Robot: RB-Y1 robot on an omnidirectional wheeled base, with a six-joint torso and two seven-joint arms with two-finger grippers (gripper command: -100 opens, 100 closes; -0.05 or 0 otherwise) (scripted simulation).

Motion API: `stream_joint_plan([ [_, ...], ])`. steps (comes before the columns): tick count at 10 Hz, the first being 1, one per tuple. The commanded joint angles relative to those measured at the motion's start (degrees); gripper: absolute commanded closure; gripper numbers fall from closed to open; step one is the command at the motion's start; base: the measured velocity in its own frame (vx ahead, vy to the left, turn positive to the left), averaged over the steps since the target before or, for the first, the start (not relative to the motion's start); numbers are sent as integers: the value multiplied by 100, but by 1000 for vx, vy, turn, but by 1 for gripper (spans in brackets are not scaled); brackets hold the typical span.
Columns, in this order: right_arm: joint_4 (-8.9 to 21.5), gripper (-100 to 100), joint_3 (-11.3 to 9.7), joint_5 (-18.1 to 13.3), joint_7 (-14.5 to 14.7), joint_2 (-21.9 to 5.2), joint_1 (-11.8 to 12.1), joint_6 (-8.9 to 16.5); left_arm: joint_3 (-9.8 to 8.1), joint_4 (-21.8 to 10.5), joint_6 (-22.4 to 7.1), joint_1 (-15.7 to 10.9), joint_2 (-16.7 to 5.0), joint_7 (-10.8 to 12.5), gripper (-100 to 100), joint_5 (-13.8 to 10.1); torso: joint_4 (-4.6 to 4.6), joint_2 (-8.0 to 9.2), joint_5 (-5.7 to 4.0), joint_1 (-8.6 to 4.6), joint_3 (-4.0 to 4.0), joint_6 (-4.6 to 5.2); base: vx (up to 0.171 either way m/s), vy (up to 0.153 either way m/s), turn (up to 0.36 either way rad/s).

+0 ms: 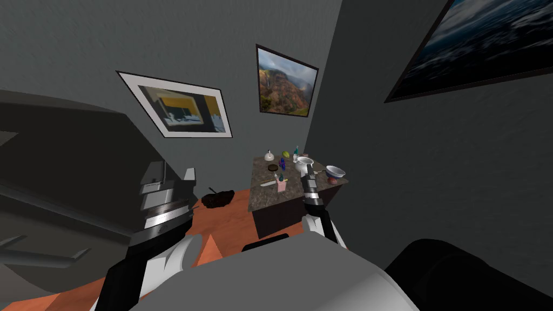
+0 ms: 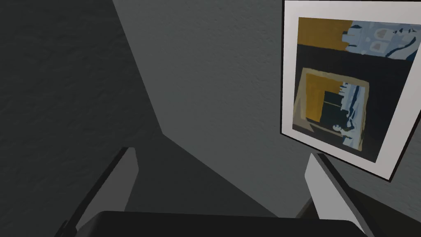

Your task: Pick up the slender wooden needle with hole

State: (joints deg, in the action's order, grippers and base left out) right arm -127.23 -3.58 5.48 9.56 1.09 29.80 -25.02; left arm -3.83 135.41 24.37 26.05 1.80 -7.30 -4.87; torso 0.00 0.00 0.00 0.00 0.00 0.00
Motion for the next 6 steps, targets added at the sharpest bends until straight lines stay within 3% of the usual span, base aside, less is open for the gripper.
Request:
stream_joint_plan([
  [1,9,-100,-53,-17,61,-253,37,-32,0,0,0,0,0,0,0,0,0,0,0,0,0,0,-29,6,38],
  [6,105,-100,-352,-119,395,-1069,262,-219,0,0,0,-1,0,0,0,0,6,30,1,6,17,-1,-82,14,62],
])
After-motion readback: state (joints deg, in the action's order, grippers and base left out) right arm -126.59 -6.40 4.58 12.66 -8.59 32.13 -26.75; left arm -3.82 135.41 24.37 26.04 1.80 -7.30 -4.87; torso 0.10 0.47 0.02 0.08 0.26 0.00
